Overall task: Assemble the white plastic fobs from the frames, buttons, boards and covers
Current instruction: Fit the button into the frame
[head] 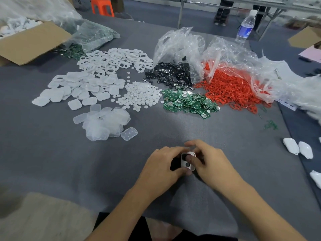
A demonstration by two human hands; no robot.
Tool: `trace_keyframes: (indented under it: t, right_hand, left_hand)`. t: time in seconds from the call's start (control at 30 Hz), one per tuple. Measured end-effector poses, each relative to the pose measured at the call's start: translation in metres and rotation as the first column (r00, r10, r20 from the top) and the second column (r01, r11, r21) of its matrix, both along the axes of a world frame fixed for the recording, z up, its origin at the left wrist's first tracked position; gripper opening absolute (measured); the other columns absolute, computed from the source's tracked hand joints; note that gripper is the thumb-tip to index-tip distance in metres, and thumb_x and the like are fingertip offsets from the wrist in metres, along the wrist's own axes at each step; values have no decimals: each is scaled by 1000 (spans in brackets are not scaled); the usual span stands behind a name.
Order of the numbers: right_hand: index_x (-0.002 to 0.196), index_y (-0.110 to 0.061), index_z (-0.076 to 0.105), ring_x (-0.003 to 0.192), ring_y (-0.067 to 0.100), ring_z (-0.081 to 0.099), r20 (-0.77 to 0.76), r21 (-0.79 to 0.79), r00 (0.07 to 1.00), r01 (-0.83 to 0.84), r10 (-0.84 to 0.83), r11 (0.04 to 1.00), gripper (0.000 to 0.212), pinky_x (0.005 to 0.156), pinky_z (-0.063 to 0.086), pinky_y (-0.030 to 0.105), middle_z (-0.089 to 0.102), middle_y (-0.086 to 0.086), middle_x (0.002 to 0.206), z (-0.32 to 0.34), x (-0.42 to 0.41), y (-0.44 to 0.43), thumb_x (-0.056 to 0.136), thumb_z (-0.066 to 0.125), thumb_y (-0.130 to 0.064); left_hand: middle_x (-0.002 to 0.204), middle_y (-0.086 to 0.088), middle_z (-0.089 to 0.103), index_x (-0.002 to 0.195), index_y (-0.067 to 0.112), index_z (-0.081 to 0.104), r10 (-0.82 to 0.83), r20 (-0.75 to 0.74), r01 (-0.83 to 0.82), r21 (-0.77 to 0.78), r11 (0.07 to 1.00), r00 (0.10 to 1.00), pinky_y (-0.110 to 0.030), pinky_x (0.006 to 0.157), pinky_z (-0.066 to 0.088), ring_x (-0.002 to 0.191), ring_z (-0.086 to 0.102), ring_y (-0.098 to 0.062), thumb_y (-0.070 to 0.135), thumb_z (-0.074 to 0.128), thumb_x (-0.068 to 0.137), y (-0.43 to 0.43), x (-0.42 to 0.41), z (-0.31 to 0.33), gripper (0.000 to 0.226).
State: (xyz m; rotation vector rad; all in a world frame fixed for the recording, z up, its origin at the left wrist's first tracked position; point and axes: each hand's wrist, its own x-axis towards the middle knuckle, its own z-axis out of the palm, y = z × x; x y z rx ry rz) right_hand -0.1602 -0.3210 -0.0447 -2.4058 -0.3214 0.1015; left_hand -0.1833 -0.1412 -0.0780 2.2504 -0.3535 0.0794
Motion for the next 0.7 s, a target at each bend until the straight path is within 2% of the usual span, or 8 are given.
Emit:
trace_keyframes:
  t: [0.1, 0.17, 0.27, 0.37, 0.47, 0.6, 0.7]
  right_hand:
    - [117, -37, 49, 80, 8, 63, 69, -82, 995, -63, 69, 995, 34, 68, 48, 23, 68, -12, 95, 0, -1, 0, 93, 65, -18]
    - [110, -39, 44, 78, 9, 61, 105, -76, 991, -70, 78, 995, 36, 66, 48, 27, 67, -11, 94, -3, -5, 0, 92, 65, -15]
    - [105, -40, 48, 76, 4, 66, 74, 99, 997, 6, -13, 995, 38, 68, 52, 23, 69, -14, 85, -8, -12, 0, 91, 68, -11]
    - [105, -41, 54, 73, 5, 67, 7, 225, 997, 67, -70, 972, 36, 69, 51, 18, 68, -15, 78, -9, -12, 0, 93, 68, -11]
    - [112, -46, 50, 70, 5, 65, -63, 178, 998, -4, 15, 984, 39, 63, 50, 17, 68, -16, 79, -4, -8, -4, 96, 63, -13]
    - [126, -40, 45, 76, 4, 66, -68, 34, 992, -106, 108, 994, 38, 69, 52, 26, 67, -18, 83, 3, -2, -2, 99, 57, -16]
    - [124, -36, 50, 73, 9, 65, -117, 89, 989, -81, 91, 993, 37, 70, 52, 28, 65, -15, 80, 6, -2, -1, 97, 59, -11]
  left_hand:
    - [118, 25, 64, 125, 38, 63, 13, 1, -13, 0, 1000, 1000, -18, 94, 38, 107, 53, 3, 48, 80, 78, 0, 0, -1, 51]
    - [113, 26, 64, 124, 39, 63, 29, 8, -30, 12, 999, 1000, -22, 94, 42, 110, 50, 0, 48, 82, 78, 0, 0, -1, 51]
    - [107, 31, 57, 130, 46, 53, 48, -20, -48, 19, 999, 999, -22, 97, 41, 114, 45, 0, 51, 81, 76, 0, 1, 0, 60]
    - [111, 30, 61, 129, 49, 50, 28, -30, -27, 25, 999, 999, -26, 101, 40, 115, 45, 2, 53, 79, 76, 0, 1, -1, 60]
    - [104, 33, 57, 126, 49, 54, 35, -38, -34, 30, 999, 999, -29, 100, 42, 112, 45, 3, 52, 80, 76, 0, 0, -1, 56]
    - [102, 34, 57, 124, 45, 58, 33, -39, -32, 14, 999, 999, -34, 100, 45, 112, 47, 2, 48, 76, 83, 0, 1, -2, 45]
    - [104, 25, 63, 123, 41, 61, 33, -46, -34, -12, 999, 998, -36, 100, 45, 111, 49, 1, 39, 71, 90, 1, 2, -2, 35]
